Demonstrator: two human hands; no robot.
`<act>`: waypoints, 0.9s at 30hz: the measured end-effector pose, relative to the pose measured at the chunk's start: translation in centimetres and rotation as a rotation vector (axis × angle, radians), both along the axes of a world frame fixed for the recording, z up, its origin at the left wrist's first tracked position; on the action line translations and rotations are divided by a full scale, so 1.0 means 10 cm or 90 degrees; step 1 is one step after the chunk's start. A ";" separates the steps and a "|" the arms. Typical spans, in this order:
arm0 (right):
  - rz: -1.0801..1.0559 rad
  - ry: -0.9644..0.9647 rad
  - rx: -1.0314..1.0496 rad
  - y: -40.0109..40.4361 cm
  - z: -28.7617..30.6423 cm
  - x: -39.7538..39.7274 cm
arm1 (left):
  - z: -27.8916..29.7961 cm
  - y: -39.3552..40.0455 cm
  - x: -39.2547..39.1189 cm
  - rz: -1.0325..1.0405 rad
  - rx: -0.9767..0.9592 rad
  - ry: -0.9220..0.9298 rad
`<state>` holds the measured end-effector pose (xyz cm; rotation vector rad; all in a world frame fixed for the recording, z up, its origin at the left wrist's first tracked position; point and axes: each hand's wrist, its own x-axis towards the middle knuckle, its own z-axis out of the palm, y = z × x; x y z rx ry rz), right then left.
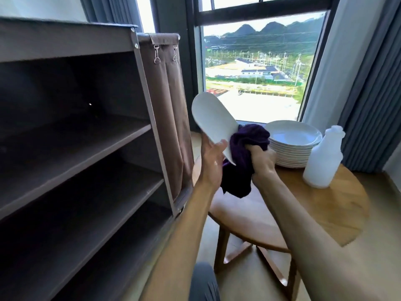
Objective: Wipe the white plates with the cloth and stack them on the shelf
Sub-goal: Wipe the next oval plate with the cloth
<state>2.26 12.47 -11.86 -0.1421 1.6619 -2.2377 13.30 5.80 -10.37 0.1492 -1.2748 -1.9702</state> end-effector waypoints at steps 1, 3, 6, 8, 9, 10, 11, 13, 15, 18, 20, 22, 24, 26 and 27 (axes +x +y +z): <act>0.030 0.031 0.057 -0.01 -0.02 0.03 | 0.03 0.03 -0.04 -0.003 0.046 0.026; 0.063 0.159 0.186 0.01 -0.04 0.05 | 0.09 -0.04 -0.11 -0.024 0.135 0.039; 0.089 0.281 0.305 0.11 0.04 0.05 | 0.14 -0.22 -0.16 -0.075 0.113 -0.002; 0.133 0.286 0.284 0.15 0.08 0.08 | 0.18 -0.28 -0.16 -0.108 0.107 -0.027; 0.144 0.292 0.278 0.14 0.08 0.08 | 0.19 -0.30 -0.17 -0.112 0.121 -0.031; 0.140 0.311 0.283 0.13 0.08 0.08 | 0.20 -0.32 -0.18 -0.113 0.134 -0.031; 0.117 0.340 0.301 0.11 0.07 0.09 | 0.21 -0.34 -0.19 -0.118 0.141 -0.027; 0.025 0.415 0.371 0.05 0.05 0.12 | 0.23 -0.31 -0.19 -0.143 0.132 -0.047; -0.060 0.463 0.410 0.00 0.07 0.10 | 0.19 -0.25 -0.19 -0.162 0.094 -0.105; -0.147 0.523 0.348 -0.04 0.28 -0.03 | 0.02 -0.18 -0.17 -0.171 0.049 -0.188; -0.166 0.575 0.358 -0.07 0.48 -0.11 | -0.05 -0.16 -0.15 -0.172 0.034 -0.189; -0.148 0.635 0.343 -0.11 0.57 -0.07 | -0.03 -0.12 -0.18 -0.174 0.023 -0.165; -0.090 0.628 0.232 -0.17 0.55 0.08 | 0.08 -0.05 -0.27 -0.119 0.000 -0.146; -0.034 0.589 0.118 -0.18 0.50 0.24 | 0.12 -0.03 -0.32 -0.059 0.014 -0.119; -0.003 0.576 0.084 -0.16 0.48 0.28 | 0.14 -0.05 -0.33 -0.028 0.026 -0.110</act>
